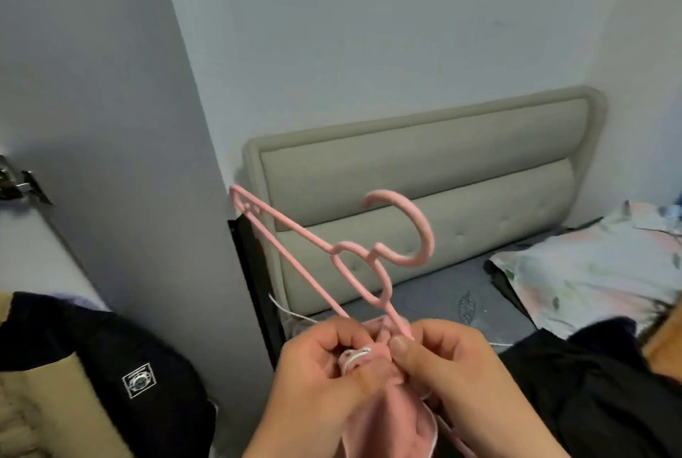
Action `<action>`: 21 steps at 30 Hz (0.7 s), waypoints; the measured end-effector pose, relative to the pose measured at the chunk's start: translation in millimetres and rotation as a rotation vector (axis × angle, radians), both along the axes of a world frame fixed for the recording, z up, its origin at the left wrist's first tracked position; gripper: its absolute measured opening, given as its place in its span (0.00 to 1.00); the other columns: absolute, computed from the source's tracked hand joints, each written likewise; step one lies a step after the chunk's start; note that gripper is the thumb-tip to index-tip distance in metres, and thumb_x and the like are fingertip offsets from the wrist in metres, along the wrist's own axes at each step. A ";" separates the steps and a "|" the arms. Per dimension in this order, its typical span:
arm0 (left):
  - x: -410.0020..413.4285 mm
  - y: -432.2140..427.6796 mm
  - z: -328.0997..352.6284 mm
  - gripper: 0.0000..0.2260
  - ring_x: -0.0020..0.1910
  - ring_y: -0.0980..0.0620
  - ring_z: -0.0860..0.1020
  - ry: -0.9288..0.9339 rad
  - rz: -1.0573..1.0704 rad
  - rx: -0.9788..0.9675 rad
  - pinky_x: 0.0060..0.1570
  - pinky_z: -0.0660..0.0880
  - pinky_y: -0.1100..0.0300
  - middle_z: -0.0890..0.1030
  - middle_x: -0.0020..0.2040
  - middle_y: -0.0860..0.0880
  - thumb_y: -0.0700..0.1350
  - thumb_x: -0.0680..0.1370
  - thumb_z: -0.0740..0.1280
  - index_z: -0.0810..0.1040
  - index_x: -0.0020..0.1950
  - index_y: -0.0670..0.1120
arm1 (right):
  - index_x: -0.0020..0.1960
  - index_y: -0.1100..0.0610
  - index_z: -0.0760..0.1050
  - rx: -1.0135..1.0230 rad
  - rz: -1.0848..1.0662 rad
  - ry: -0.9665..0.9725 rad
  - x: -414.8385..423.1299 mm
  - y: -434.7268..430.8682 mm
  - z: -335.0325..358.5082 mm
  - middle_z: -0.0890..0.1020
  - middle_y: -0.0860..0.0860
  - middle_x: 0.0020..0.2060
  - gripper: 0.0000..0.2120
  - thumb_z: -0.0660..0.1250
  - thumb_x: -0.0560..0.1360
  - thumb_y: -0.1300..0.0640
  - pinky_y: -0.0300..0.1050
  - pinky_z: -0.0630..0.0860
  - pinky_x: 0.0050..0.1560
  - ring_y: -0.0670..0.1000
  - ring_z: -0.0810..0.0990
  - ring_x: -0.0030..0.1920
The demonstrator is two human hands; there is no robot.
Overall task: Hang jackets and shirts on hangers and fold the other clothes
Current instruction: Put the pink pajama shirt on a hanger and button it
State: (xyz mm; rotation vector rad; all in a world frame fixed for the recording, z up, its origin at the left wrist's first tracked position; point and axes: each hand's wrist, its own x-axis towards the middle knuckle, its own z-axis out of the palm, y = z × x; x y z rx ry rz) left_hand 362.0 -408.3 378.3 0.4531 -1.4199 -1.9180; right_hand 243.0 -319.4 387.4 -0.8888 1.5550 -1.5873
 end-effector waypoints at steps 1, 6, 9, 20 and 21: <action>-12.2 3.7 2.1 0.21 0.35 0.48 0.83 0.022 -0.012 0.063 0.33 0.77 0.62 0.84 0.38 0.38 0.43 0.45 0.84 0.81 0.32 0.41 | 0.37 0.63 0.80 0.006 -0.025 0.027 -9.1 5.9 -0.2 0.74 0.52 0.27 0.25 0.72 0.60 0.40 0.37 0.63 0.30 0.47 0.68 0.30; -87.8 30.8 18.0 0.13 0.39 0.43 0.83 0.075 -0.108 0.158 0.36 0.79 0.57 0.83 0.39 0.34 0.41 0.51 0.76 0.79 0.32 0.42 | 0.47 0.64 0.82 -0.079 -0.185 0.021 -55.7 46.4 15.2 0.84 0.51 0.37 0.20 0.69 0.68 0.47 0.38 0.75 0.39 0.50 0.80 0.38; -127.9 52.5 29.4 0.11 0.31 0.47 0.81 0.097 -0.217 0.197 0.30 0.77 0.61 0.82 0.37 0.34 0.35 0.55 0.75 0.77 0.34 0.40 | 0.54 0.60 0.82 -0.062 -0.275 0.087 -76.3 77.3 28.8 0.85 0.56 0.51 0.22 0.75 0.66 0.48 0.55 0.76 0.61 0.58 0.82 0.56; -275.8 -4.0 105.0 0.09 0.36 0.50 0.79 0.065 -0.271 -0.101 0.38 0.76 0.58 0.82 0.34 0.47 0.36 0.81 0.60 0.77 0.44 0.40 | 0.45 0.60 0.75 0.141 -0.857 0.297 -136.5 229.7 99.3 0.74 0.53 0.31 0.19 0.59 0.55 0.65 0.44 0.68 0.34 0.50 0.72 0.33; -292.5 -14.1 112.0 0.10 0.37 0.50 0.79 0.057 -0.248 -0.162 0.39 0.74 0.57 0.82 0.34 0.48 0.36 0.81 0.60 0.77 0.43 0.42 | 0.46 0.61 0.75 0.088 -0.885 0.220 -136.9 239.1 107.8 0.71 0.56 0.30 0.19 0.59 0.57 0.67 0.44 0.64 0.32 0.51 0.69 0.31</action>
